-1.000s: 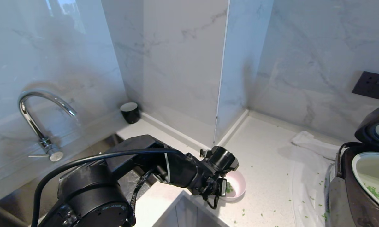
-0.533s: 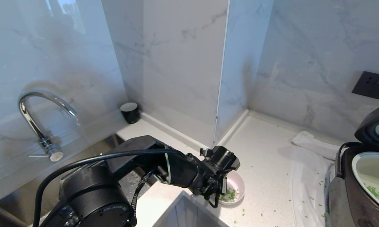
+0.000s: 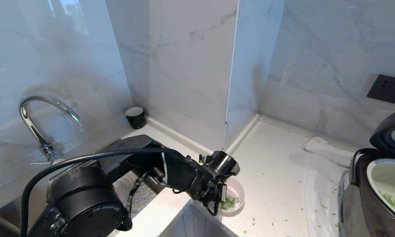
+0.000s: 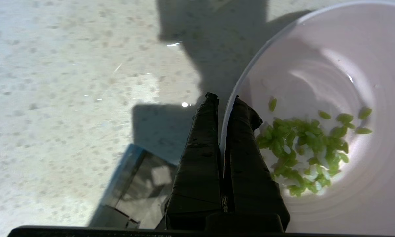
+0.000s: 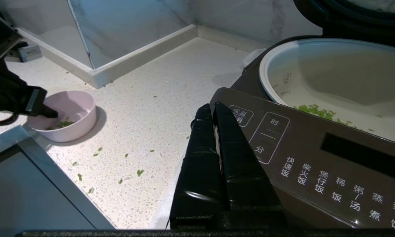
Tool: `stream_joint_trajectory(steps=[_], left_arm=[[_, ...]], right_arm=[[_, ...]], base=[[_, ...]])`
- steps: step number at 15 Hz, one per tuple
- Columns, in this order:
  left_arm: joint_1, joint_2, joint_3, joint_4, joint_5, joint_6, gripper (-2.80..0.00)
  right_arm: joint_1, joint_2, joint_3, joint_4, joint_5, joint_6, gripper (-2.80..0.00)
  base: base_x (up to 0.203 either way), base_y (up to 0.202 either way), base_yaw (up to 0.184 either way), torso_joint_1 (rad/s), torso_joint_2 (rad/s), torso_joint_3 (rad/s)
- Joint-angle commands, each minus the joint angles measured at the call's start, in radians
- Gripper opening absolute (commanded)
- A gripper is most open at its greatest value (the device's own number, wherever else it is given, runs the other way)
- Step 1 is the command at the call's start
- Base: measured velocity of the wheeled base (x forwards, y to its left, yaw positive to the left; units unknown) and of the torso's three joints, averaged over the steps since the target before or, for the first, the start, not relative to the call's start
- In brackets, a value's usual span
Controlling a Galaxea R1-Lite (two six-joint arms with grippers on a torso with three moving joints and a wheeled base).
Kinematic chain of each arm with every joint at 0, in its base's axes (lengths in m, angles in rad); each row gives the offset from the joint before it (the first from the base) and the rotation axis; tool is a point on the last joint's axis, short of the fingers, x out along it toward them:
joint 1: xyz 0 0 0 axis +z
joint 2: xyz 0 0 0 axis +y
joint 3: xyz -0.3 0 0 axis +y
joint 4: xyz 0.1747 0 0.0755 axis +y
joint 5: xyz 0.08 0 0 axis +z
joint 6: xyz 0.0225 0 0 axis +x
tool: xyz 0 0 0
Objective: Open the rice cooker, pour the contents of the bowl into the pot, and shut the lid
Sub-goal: Pick up the bowl on the table
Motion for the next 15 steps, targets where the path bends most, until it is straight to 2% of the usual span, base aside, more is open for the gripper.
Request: stream_joint_trajectory(steps=[1,5,11,15], left_arm=[[0.031,-0.055,0.031,0.006,-0.002,-0.005,-2.80],[0.089,-0.112,0.064,0.035,-0.006,-0.040,-2.80],[0.164,-0.170,0.184,0.040,-0.020,-0.077,-2.80],[0.256,-0.233,0.242,0.040,-0.113,-0.109,-2.80]], right_arm=[[0.000,0.000,0.000,0.000,0.000,0.000,-2.80],[0.000,0.000,0.000,0.000,0.000,0.000,-2.80],[0.000,0.000,0.000,0.000,0.000,0.000,-2.80],[0.000,0.000,0.000,0.000,0.000,0.000,-2.80]], base=[[0.000,0.000,0.000,0.000,0.00,0.000],[0.000,0.000,0.000,0.000,0.00,0.000],[0.000,0.000,0.000,0.000,0.00,0.000],[0.000,0.000,0.000,0.000,0.00,0.000]])
